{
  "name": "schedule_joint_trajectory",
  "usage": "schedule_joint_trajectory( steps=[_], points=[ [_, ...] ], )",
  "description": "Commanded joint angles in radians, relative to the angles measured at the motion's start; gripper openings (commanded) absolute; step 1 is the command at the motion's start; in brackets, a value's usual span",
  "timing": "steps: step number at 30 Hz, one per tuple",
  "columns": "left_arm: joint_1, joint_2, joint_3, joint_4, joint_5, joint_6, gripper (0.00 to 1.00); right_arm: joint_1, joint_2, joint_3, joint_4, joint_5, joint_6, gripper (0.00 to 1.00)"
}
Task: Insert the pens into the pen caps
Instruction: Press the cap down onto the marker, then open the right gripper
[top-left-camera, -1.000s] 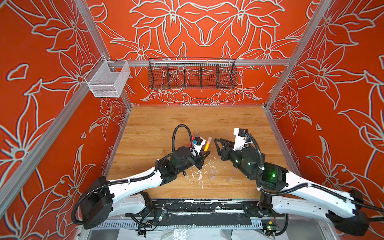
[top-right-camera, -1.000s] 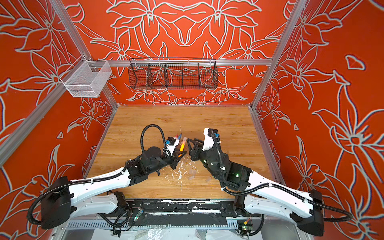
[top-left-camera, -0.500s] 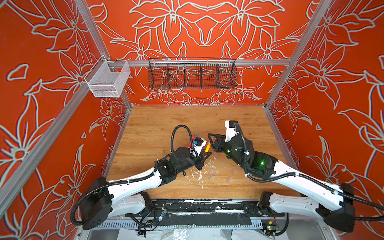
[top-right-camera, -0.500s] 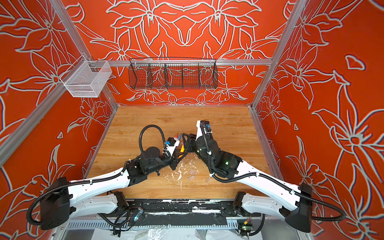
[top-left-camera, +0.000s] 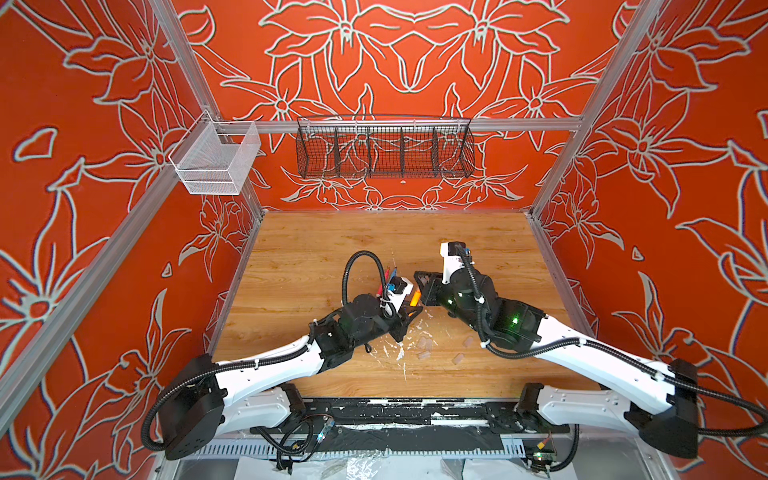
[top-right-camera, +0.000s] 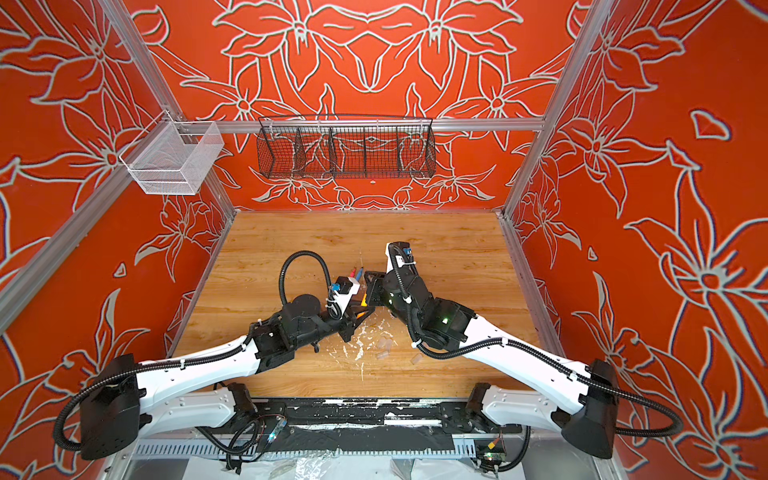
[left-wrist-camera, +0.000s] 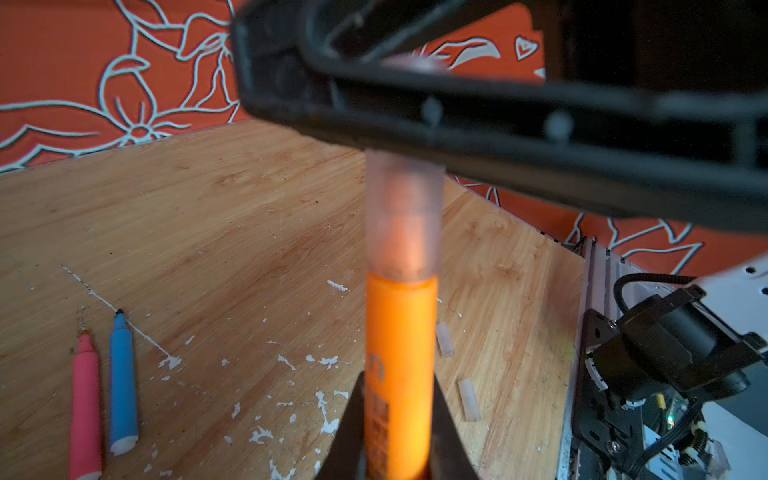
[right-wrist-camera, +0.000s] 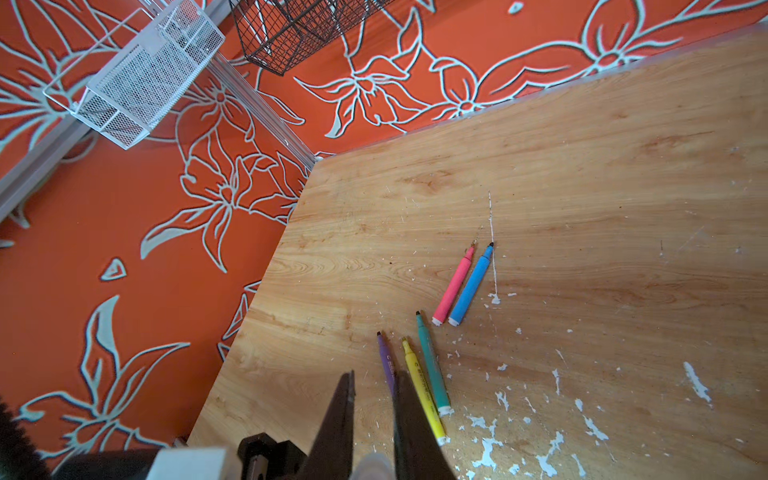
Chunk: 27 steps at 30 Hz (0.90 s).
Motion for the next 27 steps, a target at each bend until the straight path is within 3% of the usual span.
schedule_joint_trajectory(
  steps=[1,6,16,22,27],
  points=[
    [0.001,-0.008,0.035,0.008,-0.026,0.035,0.0,0.039,-0.002,-0.034,-0.018,0.008,0.011,0.0],
    [0.003,-0.02,0.127,-0.06,-0.02,0.033,0.0,0.067,-0.003,-0.108,0.009,-0.02,0.031,0.0],
    [0.016,-0.013,0.287,-0.087,-0.102,0.064,0.0,0.193,-0.071,-0.225,0.085,0.037,0.063,0.0],
    [0.069,-0.012,0.326,-0.075,-0.089,0.04,0.0,0.234,-0.058,-0.259,0.122,0.045,0.099,0.0],
    [0.166,-0.01,0.34,-0.069,-0.031,-0.047,0.0,0.271,-0.034,-0.275,0.177,0.042,0.132,0.0]
  ],
)
